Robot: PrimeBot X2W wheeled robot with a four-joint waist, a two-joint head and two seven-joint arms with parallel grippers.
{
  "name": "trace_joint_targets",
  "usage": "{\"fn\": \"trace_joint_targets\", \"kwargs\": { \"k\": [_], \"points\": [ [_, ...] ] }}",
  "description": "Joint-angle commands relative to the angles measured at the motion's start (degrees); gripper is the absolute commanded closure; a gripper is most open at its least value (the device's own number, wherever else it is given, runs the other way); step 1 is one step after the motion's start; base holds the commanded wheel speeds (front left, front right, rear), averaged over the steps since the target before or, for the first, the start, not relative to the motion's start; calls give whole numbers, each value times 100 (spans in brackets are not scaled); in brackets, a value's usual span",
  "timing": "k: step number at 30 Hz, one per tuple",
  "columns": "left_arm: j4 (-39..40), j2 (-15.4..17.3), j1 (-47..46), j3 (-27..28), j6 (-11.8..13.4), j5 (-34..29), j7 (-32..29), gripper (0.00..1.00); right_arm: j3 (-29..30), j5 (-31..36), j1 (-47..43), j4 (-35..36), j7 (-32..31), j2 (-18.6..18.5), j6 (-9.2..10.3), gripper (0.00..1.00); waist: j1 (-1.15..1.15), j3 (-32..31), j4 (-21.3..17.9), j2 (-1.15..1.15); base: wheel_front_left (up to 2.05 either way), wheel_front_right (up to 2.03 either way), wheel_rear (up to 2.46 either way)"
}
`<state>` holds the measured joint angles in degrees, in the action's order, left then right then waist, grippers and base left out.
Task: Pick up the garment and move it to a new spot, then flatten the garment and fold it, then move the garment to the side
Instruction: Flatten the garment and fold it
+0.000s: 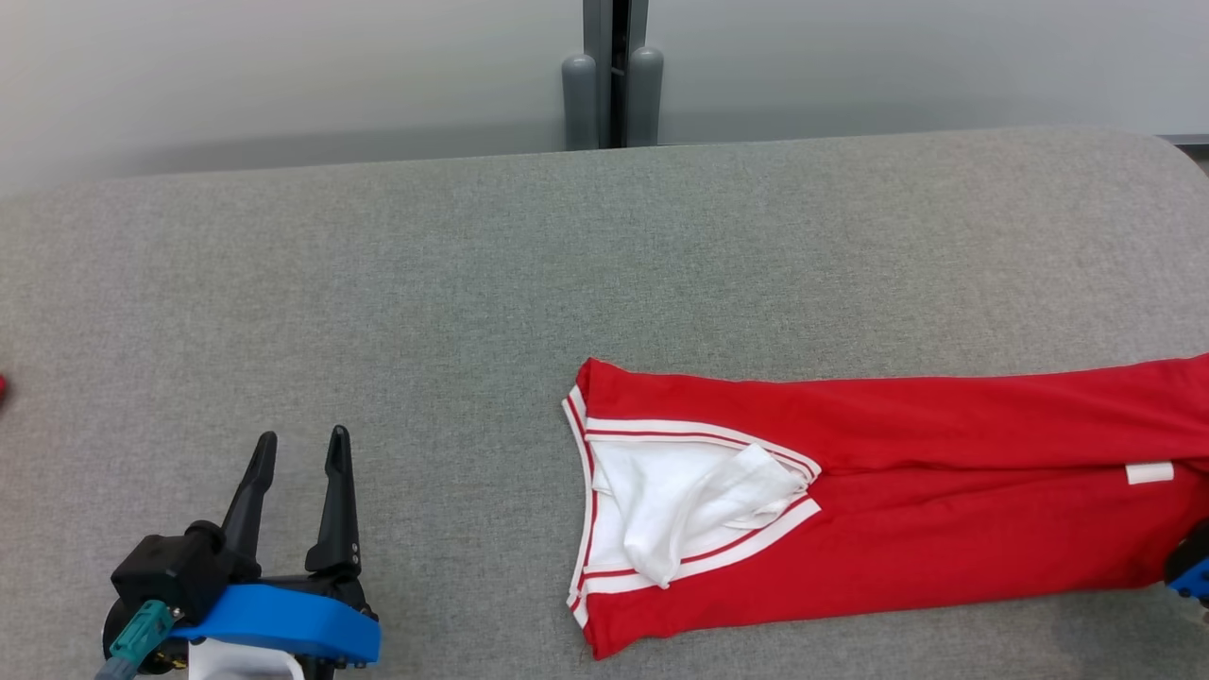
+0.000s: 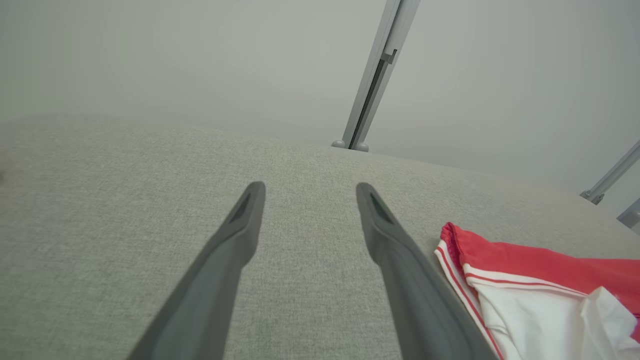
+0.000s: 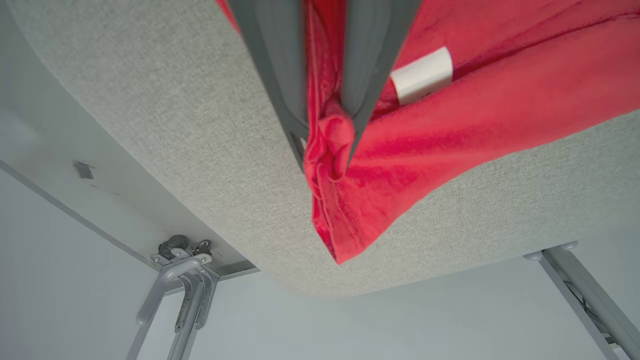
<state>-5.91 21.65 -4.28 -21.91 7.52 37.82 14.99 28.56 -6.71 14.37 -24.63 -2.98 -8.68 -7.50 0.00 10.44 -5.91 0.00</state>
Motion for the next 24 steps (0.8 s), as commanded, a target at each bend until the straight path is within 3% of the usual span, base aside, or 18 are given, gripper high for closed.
{"fn": "trace_joint_targets", "kwargs": {
  "k": [1, 7, 11, 14, 17, 24],
  "points": [
    [-26, 2, -43, -14, -35, -16, 22, 0, 55, -102, -81, 156, -80, 25, 1, 100, 0, -13, -8, 0, 0, 0, 0],
    [-104, -28, -58, -66, -54, 13, -4, 0, -619, -483, -318, 816, -332, 452, 1, 100, 0, -81, 2, 0, 0, 0, 0],
    [-129, -24, -83, -109, -60, 14, -32, 0, -1750, -931, -512, 1224, -358, 579, 0, 100, 0, -130, 47, 0, 0, 0, 0],
    [-130, -5, -92, -127, -57, 9, -53, 0, -2788, -1626, -624, 1419, -306, 584, 0, 100, 0, -151, 100, 0, 0, 0, 0],
    [-131, -8, -100, -145, -48, 14, -54, 0, -3619, -2127, -678, 1480, -174, 568, 1, 100, 0, -167, 166, 0, 0, 0, 0],
    [-149, -27, -98, -158, -20, 38, -57, 0, -4783, -2790, -439, 1135, 150, 570, 0, 100, 0, -159, 305, 0, 0, 0, 0]
  ]
}}
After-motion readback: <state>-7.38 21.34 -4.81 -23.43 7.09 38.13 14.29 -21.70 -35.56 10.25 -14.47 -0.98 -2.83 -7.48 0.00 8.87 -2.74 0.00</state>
